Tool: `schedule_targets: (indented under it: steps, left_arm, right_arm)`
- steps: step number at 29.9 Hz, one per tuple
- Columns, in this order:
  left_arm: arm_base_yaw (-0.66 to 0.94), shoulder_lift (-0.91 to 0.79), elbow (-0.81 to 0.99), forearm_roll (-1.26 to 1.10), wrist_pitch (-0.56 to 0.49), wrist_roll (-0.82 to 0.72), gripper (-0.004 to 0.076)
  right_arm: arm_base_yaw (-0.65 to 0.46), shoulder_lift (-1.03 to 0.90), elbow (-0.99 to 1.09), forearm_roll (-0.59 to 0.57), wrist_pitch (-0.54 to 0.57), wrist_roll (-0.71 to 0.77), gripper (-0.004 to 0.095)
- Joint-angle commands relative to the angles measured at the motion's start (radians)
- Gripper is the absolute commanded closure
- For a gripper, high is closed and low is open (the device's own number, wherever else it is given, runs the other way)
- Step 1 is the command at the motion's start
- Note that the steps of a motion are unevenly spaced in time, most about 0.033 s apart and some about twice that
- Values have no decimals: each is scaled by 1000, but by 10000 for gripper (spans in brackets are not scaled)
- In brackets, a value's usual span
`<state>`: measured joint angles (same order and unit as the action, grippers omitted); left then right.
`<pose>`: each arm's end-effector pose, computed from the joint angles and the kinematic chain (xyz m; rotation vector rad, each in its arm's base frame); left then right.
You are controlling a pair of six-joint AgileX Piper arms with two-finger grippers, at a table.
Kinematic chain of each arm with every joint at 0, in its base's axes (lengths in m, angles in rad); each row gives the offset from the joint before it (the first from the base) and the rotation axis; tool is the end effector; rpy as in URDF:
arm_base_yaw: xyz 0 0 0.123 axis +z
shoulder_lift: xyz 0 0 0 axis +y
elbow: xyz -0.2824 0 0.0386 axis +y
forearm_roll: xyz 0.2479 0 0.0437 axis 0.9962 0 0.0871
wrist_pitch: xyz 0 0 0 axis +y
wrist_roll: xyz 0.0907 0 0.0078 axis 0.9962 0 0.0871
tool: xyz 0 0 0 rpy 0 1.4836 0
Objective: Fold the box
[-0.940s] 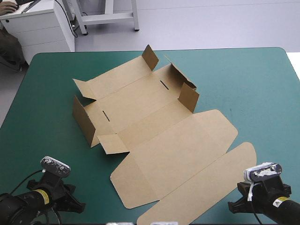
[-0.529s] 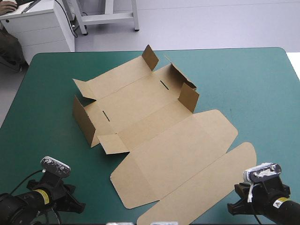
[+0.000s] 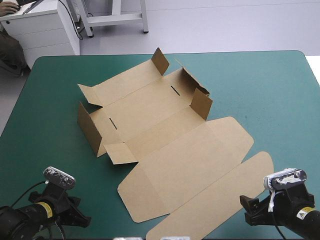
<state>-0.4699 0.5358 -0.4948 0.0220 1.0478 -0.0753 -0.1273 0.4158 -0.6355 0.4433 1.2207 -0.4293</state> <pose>0.0679 -0.0326 0.2571 0.5130 2.5306 -0.1757 0.0470 0.0310 0.3048 -0.3455 2.3517 0.3214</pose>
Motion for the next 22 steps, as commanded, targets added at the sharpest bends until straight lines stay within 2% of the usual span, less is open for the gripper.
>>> schedule_targets:
  steps: [1,16,22]
  left_arm:
    - [-1,4,-22,1,-41,2,731]
    - [-1,4,-22,1,-38,2,731]
    - [-1,4,-22,1,-38,2,731]
  right_arm:
    - [4,86,-87,33,13,18,126]
    - [4,582,-504,50,31,-20,126]
    - [4,768,-663,167,31,-74,126]
